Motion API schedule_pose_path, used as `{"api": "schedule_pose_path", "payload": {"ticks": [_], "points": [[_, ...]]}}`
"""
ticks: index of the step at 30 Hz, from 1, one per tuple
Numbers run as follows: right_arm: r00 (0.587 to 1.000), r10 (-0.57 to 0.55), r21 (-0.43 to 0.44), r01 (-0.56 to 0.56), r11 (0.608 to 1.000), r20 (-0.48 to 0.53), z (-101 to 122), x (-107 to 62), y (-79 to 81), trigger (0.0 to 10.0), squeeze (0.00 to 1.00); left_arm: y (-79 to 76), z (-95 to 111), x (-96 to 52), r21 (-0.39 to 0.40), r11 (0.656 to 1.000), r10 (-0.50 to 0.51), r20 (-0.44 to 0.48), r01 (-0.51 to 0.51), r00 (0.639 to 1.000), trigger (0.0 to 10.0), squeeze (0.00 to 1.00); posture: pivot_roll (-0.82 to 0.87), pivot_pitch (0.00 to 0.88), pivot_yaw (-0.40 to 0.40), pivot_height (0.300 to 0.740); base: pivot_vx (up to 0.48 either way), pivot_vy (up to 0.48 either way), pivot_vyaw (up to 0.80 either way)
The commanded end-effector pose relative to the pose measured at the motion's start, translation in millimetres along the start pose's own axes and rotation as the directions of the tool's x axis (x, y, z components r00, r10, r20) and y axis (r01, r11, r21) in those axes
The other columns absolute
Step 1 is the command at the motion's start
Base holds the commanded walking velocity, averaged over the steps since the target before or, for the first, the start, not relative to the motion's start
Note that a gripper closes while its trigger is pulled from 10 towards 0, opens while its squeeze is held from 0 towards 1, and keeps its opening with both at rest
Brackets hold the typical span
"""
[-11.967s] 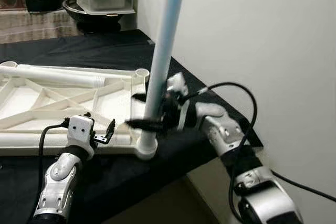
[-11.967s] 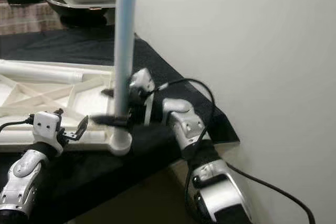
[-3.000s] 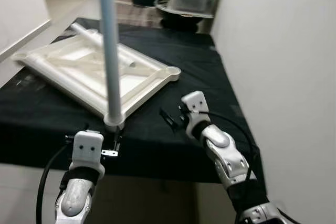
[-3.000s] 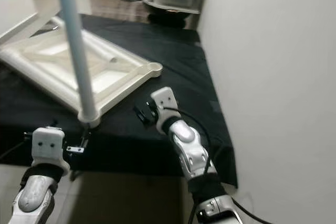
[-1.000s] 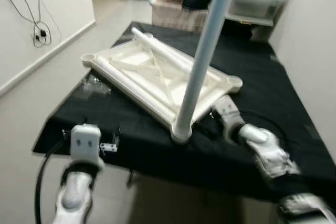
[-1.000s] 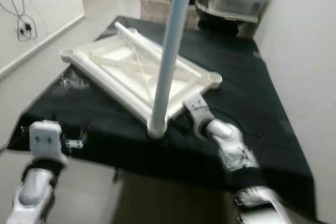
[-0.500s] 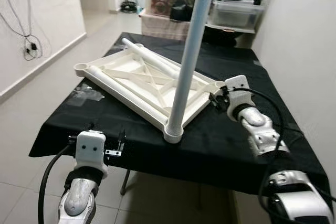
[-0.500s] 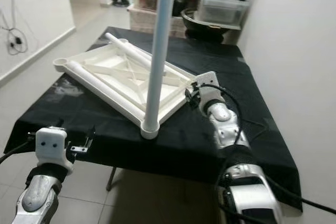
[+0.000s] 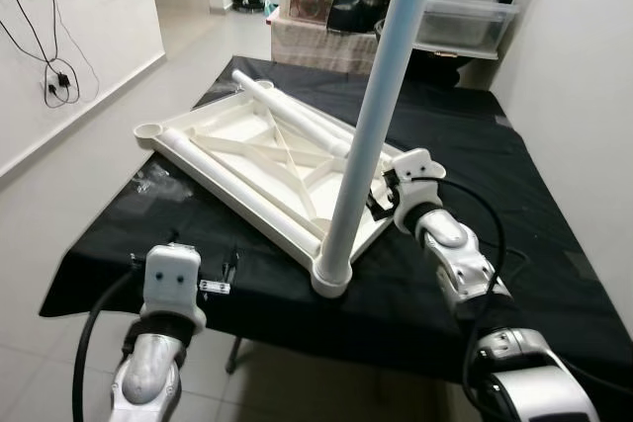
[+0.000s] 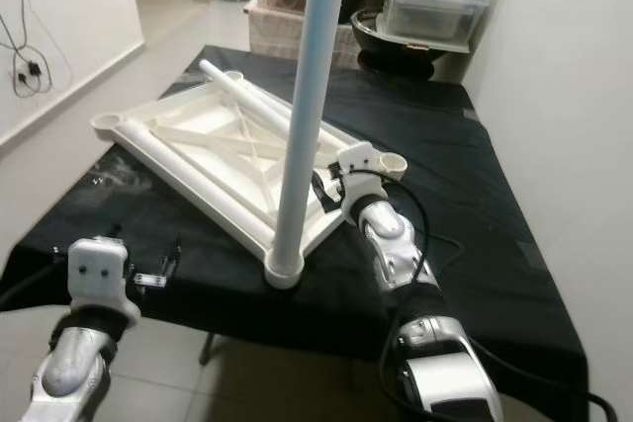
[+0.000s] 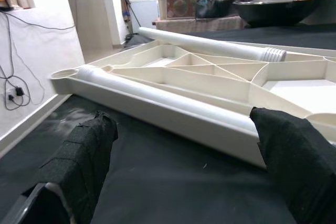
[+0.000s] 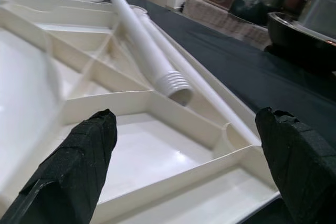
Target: Building children table
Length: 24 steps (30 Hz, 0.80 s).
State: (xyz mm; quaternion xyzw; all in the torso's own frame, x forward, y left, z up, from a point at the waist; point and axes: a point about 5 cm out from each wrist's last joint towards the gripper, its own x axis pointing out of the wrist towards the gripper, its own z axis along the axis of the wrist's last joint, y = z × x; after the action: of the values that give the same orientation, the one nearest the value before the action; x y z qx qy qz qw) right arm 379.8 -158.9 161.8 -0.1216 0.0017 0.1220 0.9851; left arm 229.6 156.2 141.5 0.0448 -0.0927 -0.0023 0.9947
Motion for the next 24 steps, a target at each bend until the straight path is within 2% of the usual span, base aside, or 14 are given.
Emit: {"api": "schedule_pose_path", "payload": {"ticks": [1,4,7,8,12,13,14,16,17,18,20,22,23,24], "points": [[1.000,-0.006,-0.012,0.006,1.000,0.009,2,0.8,-1.7,10.0,0.00,-3.0,-4,-0.9,0.000,1.000,-0.007,-0.015,0.007,1.000,10.0,0.00,0.11,0.000,-0.124,0.740,0.000,0.000,0.00],[0.999,0.031,-0.014,-0.031,0.999,0.017,3,1.1,4.2,10.0,0.00,-3.2,-4,-1.0,0.001,1.000,-0.006,-0.021,0.006,1.000,10.0,0.00,0.11,0.000,-0.127,0.740,0.000,0.000,0.00],[0.997,0.070,-0.056,-0.069,0.996,0.021,1,1.0,10.2,10.0,0.00,-3.7,-4,-1.1,0.001,1.000,-0.008,-0.020,0.008,1.000,10.0,0.00,0.11,0.000,-0.129,0.740,0.000,0.000,0.00],[0.991,0.125,-0.101,-0.121,0.988,0.041,2,0.9,13.0,10.0,0.00,-4.0,-4,-1.0,0.002,1.000,-0.008,-0.020,0.008,1.000,10.0,0.00,0.12,0.000,-0.129,0.740,0.000,0.000,0.00],[0.976,0.209,-0.160,-0.198,0.967,0.055,4,0.7,14.3,10.0,0.00,-3.6,-4,-0.8,0.005,1.000,-0.009,-0.019,0.009,1.000,10.0,0.00,0.12,0.000,-0.130,0.740,0.000,0.000,0.00],[0.958,0.281,-0.190,-0.267,0.945,0.052,6,0.2,14.8,10.0,0.00,-3.5,-4,-0.5,0.007,1.000,-0.010,-0.019,0.010,1.000,10.0,0.00,0.12,0.000,-0.132,0.740,0.000,0.000,0.00],[0.927,0.374,-0.232,-0.359,0.904,0.021,7,-1.0,14.9,10.0,0.00,-3.5,-4,-0.1,0.007,1.000,-0.010,-0.019,0.011,1.000,10.0,0.00,0.12,0.000,-0.134,0.740,0.000,0.000,0.00],[0.927,0.374,-0.232,-0.359,0.904,0.021,7,-1.0,14.9,10.0,0.00,-3.5,-4,-0.1,0.007,1.000,-0.010,-0.019,0.011,1.000,10.0,0.00,0.12,0.000,-0.134,0.740,0.000,0.000,0.00],[0.875,0.481,-0.297,-0.471,0.830,-0.043,12,-0.9,5.0,10.0,0.00,-4.7,-4,0.5,0.008,1.000,-0.014,-0.020,0.014,1.000,10.0,0.00,0.12,0.000,-0.136,0.740,0.000,0.000,0.00],[0.875,0.481,-0.297,-0.471,0.830,-0.043,12,-0.9,5.0,10.0,0.00,-4.7,-4,0.5,0.008,1.000,-0.014,-0.020,0.014,1.000,10.0,0.00,0.12,0.000,-0.136,0.740,0.000,0.000,0.00],[0.861,0.497,-0.356,-0.499,0.790,-0.102,20,2.1,-8.2,10.0,0.00,-5.6,-4,1.0,0.008,1.000,-0.018,-0.019,0.018,1.000,10.0,0.00,0.12,0.000,-0.138,0.740,0.000,0.000,0.00],[0.861,0.497,-0.356,-0.499,0.790,-0.102,20,2.1,-8.2,10.0,0.00,-5.6,-4,1.0,0.008,1.000,-0.018,-0.019,0.018,1.000,10.0,0.00,0.12,0.000,-0.138,0.740,0.000,0.000,0.00],[0.852,0.506,-0.403,-0.513,0.758,-0.132,27,3.4,-14.9,10.0,0.00,-5.7,-4,1.2,0.009,1.000,-0.019,-0.019,0.019,1.000,10.0,0.00,0.12,0.000,-0.139,0.740,0.000,0.000,0.00],[0.852,0.506,-0.403,-0.513,0.758,-0.132,27,3.4,-14.9,10.0,0.00,-5.7,-4,1.2,0.009,1.000,-0.019,-0.019,0.019,1.000,10.0,0.00,0.12,0.000,-0.139,0.740,0.000,0.000,0.00]]}}
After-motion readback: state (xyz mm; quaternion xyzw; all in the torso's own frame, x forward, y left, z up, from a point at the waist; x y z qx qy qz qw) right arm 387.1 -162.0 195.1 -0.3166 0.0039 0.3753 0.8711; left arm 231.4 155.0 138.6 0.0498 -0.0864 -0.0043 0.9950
